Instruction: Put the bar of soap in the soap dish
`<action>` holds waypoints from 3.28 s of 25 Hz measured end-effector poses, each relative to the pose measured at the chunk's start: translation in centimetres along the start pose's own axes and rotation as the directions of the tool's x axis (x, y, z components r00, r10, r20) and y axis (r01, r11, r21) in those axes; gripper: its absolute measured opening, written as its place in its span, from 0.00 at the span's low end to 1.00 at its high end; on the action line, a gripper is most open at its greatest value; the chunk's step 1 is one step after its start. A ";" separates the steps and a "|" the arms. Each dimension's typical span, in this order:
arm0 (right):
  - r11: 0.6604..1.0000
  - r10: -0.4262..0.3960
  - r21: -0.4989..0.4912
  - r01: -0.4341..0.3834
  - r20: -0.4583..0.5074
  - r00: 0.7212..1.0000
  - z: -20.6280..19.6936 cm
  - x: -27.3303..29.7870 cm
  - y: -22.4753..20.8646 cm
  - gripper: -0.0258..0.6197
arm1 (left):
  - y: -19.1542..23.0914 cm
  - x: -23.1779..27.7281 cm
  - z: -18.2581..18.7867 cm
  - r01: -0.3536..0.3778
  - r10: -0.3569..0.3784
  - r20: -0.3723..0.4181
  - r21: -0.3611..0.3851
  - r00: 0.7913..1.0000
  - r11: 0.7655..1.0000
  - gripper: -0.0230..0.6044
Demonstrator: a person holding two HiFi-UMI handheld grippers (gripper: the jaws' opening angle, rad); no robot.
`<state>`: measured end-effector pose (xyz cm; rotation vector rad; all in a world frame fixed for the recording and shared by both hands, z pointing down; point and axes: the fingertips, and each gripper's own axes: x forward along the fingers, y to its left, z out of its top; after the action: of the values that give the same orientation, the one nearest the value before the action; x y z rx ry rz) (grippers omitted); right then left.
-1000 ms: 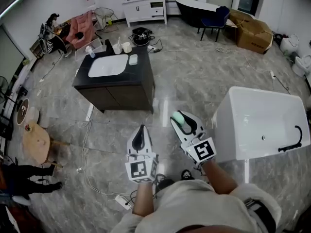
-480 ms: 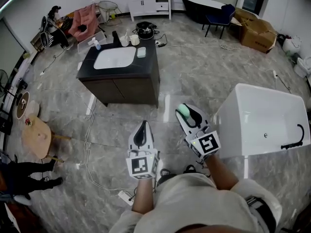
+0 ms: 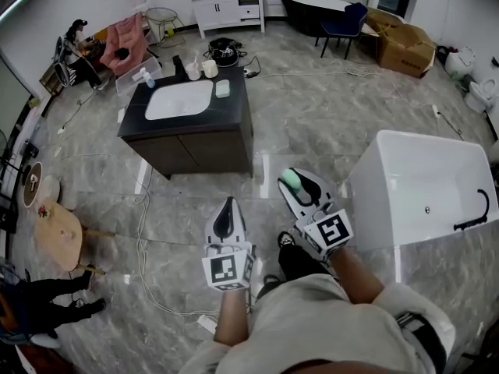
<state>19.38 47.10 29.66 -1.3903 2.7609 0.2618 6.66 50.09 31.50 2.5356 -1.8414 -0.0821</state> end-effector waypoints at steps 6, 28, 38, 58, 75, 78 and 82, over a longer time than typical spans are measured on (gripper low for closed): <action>1.000 0.010 -0.005 -0.010 0.002 1.000 -0.7 3.7 -2.2 0.24 | 1.8 3.9 0.0 -0.006 0.006 0.004 0.001 1.000 1.000 0.07; 0.996 0.078 0.038 -0.078 -0.009 0.997 -4.9 20.0 -14.6 0.24 | 8.3 23.1 -1.0 -0.082 0.082 -0.022 0.007 0.996 0.997 0.06; 0.990 0.088 0.115 -0.088 -0.001 0.996 -7.3 24.0 -19.1 0.24 | 8.9 28.4 -2.4 -0.094 0.094 -0.057 0.010 0.994 0.996 0.06; 0.993 0.102 0.059 -0.099 -0.042 0.994 -8.8 42.6 -19.4 0.24 | 24.0 40.7 -2.5 -0.068 0.066 -0.061 -0.025 0.996 0.997 0.06; 0.995 0.046 -0.077 -0.059 -0.160 0.986 -11.7 55.7 -18.1 0.24 | 37.3 47.1 -4.9 0.015 -0.024 -0.119 -0.081 0.993 0.997 0.06; 0.975 0.049 -0.204 -0.088 -0.190 0.980 -12.6 57.2 -17.6 0.24 | 38.7 47.8 -6.5 0.033 -0.047 -0.150 -0.095 0.988 0.995 0.06; 0.919 0.043 -0.362 -0.155 -0.300 0.953 -14.9 58.0 -17.3 0.24 | 39.2 48.5 -8.4 0.051 -0.072 -0.181 -0.122 0.981 0.991 0.07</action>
<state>-0.80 -11.59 35.58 -1.4646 3.1548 0.6916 -15.27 -8.33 39.45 2.4297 -1.6416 0.0436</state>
